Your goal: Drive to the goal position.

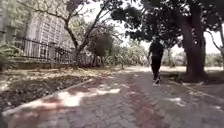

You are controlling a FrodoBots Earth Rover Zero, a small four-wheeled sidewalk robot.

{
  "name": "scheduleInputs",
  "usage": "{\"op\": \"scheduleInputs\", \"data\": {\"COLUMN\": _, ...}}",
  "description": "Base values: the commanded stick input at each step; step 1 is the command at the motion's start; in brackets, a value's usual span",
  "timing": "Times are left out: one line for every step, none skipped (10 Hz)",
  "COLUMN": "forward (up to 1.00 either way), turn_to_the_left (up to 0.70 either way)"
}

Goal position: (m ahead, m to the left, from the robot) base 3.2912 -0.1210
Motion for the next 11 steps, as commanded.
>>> {"op": "scheduleInputs", "data": {"forward": 0.70, "turn_to_the_left": 0.00}}
{"op": "scheduleInputs", "data": {"forward": 0.70, "turn_to_the_left": 0.00}}
{"op": "scheduleInputs", "data": {"forward": 0.70, "turn_to_the_left": 0.00}}
{"op": "scheduleInputs", "data": {"forward": 0.70, "turn_to_the_left": 0.00}}
{"op": "scheduleInputs", "data": {"forward": 0.70, "turn_to_the_left": 0.00}}
{"op": "scheduleInputs", "data": {"forward": 0.70, "turn_to_the_left": 0.00}}
{"op": "scheduleInputs", "data": {"forward": 0.70, "turn_to_the_left": 0.00}}
{"op": "scheduleInputs", "data": {"forward": 0.70, "turn_to_the_left": 0.00}}
{"op": "scheduleInputs", "data": {"forward": 0.70, "turn_to_the_left": 0.00}}
{"op": "scheduleInputs", "data": {"forward": 0.70, "turn_to_the_left": 0.00}}
{"op": "scheduleInputs", "data": {"forward": 0.70, "turn_to_the_left": 0.00}}
